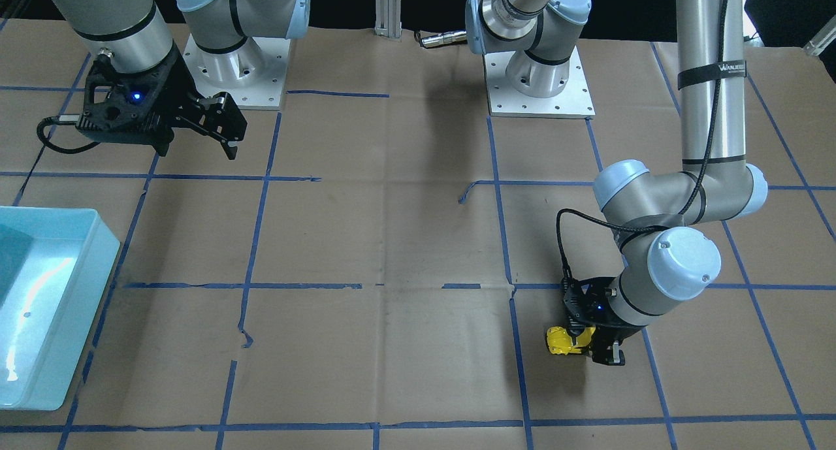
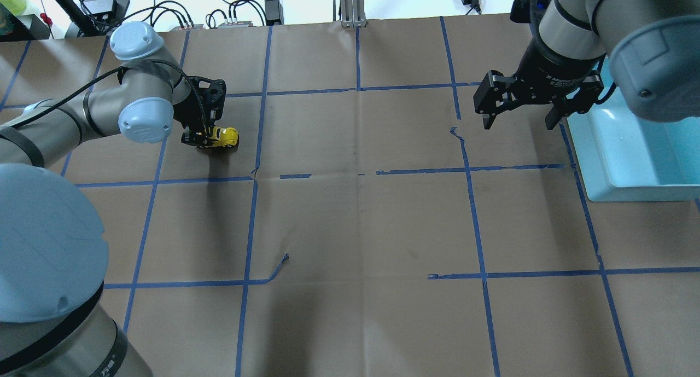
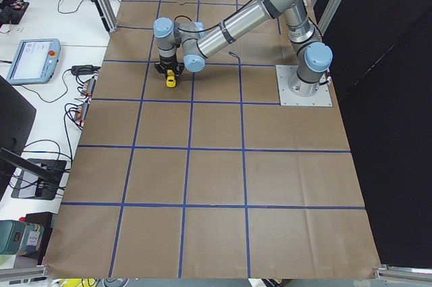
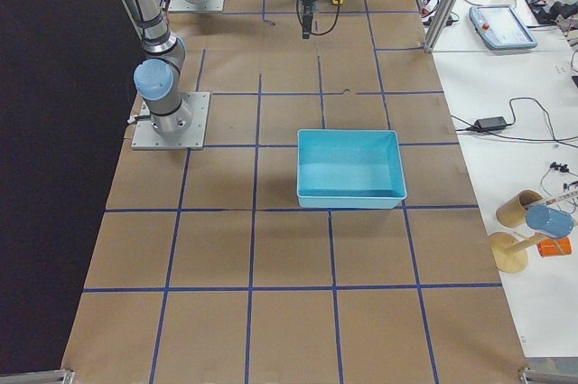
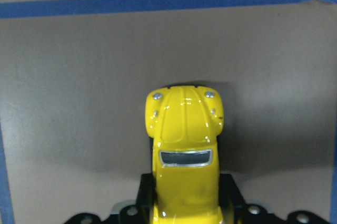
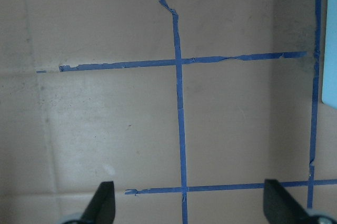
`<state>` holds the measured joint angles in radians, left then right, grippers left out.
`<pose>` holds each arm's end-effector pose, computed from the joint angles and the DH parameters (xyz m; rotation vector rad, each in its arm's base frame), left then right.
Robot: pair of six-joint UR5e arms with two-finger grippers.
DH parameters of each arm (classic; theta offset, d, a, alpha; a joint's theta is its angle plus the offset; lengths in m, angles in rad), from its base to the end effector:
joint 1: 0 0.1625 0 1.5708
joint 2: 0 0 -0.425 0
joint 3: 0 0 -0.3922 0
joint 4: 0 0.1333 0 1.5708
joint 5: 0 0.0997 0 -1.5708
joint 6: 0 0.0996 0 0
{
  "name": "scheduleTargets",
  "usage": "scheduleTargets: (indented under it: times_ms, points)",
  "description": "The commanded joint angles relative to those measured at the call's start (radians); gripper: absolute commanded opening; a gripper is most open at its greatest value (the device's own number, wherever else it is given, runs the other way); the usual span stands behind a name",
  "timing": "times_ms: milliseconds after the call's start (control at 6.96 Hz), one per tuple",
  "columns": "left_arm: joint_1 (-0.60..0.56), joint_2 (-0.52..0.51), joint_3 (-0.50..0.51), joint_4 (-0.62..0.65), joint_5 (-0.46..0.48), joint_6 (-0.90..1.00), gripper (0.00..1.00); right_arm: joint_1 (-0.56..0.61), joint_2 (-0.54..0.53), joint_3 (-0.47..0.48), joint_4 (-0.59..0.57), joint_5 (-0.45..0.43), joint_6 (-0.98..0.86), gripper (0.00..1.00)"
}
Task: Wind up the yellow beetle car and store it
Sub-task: 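Hold the yellow car with the left gripper and twist it in place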
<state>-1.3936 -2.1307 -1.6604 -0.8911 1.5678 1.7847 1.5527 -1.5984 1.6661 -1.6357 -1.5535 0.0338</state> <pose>-0.0186 -0.6542 0.1889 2.2449 2.1639 -0.0301 0.1263 -0.4814 0.4609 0.0811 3.1233 0.0046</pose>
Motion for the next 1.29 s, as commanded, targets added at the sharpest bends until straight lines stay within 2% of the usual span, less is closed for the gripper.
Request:
scheduleTargets:
  times_ms: [0,718,862,1006,1149]
  points:
    - [0.002,0.000,0.001,0.000,0.001,0.005,0.11,0.000,-0.002,0.000,-0.001,0.003,0.000,1.00]
    - [0.024,0.001,-0.001,-0.002,0.000,0.062,0.11,0.000,0.000,0.000,0.002,-0.003,0.000,1.00]
    - [0.024,0.001,0.001,-0.002,0.000,0.062,0.18,0.000,-0.002,-0.002,-0.001,0.004,0.000,1.00]
    - [0.024,0.000,0.001,-0.005,0.000,0.052,0.89,0.000,0.000,-0.002,-0.003,0.006,0.000,1.00]
    - [0.021,0.012,0.007,-0.014,-0.002,0.038,0.98,0.000,-0.002,-0.002,-0.001,0.004,0.000,1.00]
